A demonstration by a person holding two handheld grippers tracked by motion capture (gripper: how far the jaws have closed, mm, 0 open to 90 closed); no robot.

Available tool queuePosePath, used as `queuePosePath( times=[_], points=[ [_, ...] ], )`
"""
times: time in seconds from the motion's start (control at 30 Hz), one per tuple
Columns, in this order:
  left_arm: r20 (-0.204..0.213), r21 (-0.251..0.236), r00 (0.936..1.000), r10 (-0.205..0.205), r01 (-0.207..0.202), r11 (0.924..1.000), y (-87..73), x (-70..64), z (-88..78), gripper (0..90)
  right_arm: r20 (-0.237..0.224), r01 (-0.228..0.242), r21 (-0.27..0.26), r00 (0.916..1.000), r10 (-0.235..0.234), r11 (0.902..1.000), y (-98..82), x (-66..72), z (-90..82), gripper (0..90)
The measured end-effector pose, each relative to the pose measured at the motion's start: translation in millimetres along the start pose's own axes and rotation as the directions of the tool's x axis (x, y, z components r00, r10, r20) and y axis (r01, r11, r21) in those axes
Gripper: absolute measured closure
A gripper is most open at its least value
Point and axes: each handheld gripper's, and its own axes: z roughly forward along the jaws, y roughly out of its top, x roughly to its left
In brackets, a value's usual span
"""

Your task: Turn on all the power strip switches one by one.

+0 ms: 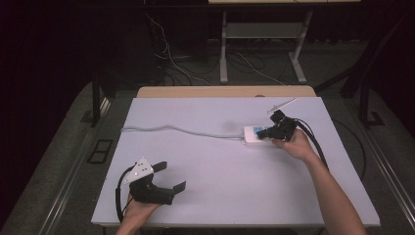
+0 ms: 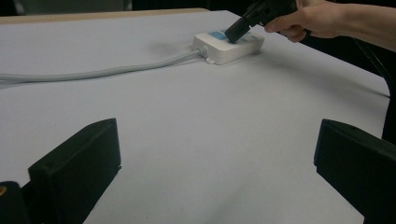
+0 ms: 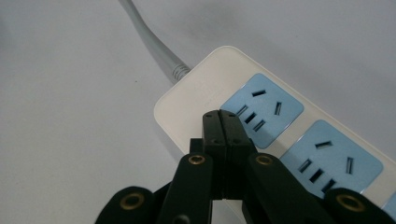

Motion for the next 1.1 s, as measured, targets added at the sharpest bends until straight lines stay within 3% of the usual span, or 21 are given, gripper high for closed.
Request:
queuePosePath(
  times=[0.7,0.83,1.1],
  points=[
    [-0.004,0.005,1.0000,0.000,0.000,1.0000,-0.5,2.2,0.4,0.0,0.020,0.018,0.000,0.9996,-0.018,0.9998,-1.5,3.8,-4.0,90.0],
    [-0.004,0.003,1.0000,-0.002,0.002,1.0000,-0.6,2.4,0.2,0.0,0.005,-0.002,-0.041,1.0000,0.002,0.9992,-5.5,5.0,-11.9,89.5],
    [0.000,0.004,1.0000,-0.002,0.002,1.0000,-0.4,0.5,1.3,0.0,0.020,-0.027,-0.115,0.9994,0.029,0.9930,-18.3,18.4,-32.9,66.6]
  ],
)
